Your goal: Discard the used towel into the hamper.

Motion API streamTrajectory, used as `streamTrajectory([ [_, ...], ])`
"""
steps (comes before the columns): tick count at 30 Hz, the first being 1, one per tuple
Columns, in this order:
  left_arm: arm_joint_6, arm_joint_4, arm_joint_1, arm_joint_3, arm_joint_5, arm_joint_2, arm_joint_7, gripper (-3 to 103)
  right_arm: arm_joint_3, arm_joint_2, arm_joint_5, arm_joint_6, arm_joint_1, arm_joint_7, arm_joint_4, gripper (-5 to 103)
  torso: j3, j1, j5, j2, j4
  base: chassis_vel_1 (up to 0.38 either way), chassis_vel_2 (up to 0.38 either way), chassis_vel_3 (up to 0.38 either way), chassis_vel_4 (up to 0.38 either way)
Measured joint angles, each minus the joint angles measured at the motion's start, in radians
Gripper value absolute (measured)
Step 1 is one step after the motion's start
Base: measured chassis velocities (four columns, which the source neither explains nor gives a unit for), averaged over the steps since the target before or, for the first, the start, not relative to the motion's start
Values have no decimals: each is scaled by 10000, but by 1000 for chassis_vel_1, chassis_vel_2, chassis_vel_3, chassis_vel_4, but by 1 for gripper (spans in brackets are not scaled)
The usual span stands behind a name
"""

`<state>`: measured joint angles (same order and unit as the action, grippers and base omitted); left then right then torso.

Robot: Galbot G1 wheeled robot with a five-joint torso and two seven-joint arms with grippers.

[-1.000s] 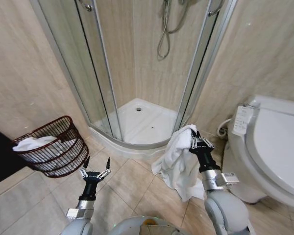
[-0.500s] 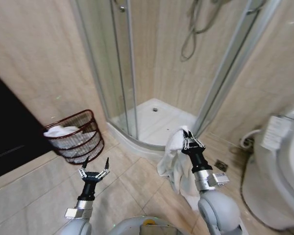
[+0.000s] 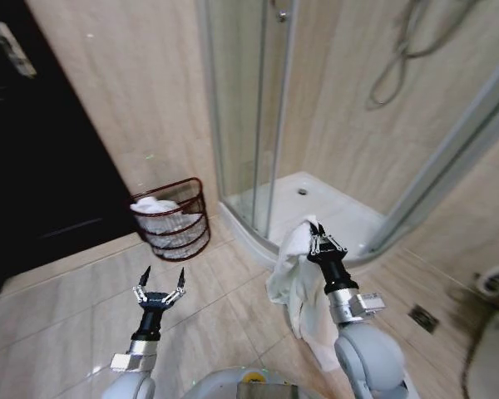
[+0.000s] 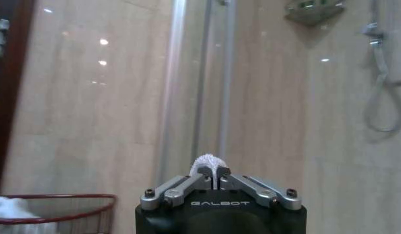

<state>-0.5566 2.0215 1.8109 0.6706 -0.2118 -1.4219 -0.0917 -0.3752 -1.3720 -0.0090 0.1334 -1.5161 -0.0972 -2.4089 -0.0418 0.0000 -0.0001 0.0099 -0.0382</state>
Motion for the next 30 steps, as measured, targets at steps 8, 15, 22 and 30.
streamTrajectory([
  [8, 9, -48, 10, 12, 1, 53, 61, 100, 6, -10, -39, 1, 34, 61, 155, 2, -38, 13, 0, 66, 1, 129, 124, 121, 116],
  [15, 71, -64, -5, -11, 2, 56, 132, 100, 22, -36, -45, 0, 91, 79, 293, 2, -224, 36, 1, 273, 1, 118, 117, 122, 130],
  [22, 119, -88, -43, -1, 9, 122, 216, 100, 25, -45, -44, 41, 204, 82, 344, 2, -447, 57, 0, 506, -1, 120, 116, 126, 126],
  [30, 170, -141, -91, 3, 17, 198, 314, 100, 36, -104, -43, 69, 294, 72, 426, 2, -598, 77, 0, 666, 1, 44, 36, 38, 39],
])
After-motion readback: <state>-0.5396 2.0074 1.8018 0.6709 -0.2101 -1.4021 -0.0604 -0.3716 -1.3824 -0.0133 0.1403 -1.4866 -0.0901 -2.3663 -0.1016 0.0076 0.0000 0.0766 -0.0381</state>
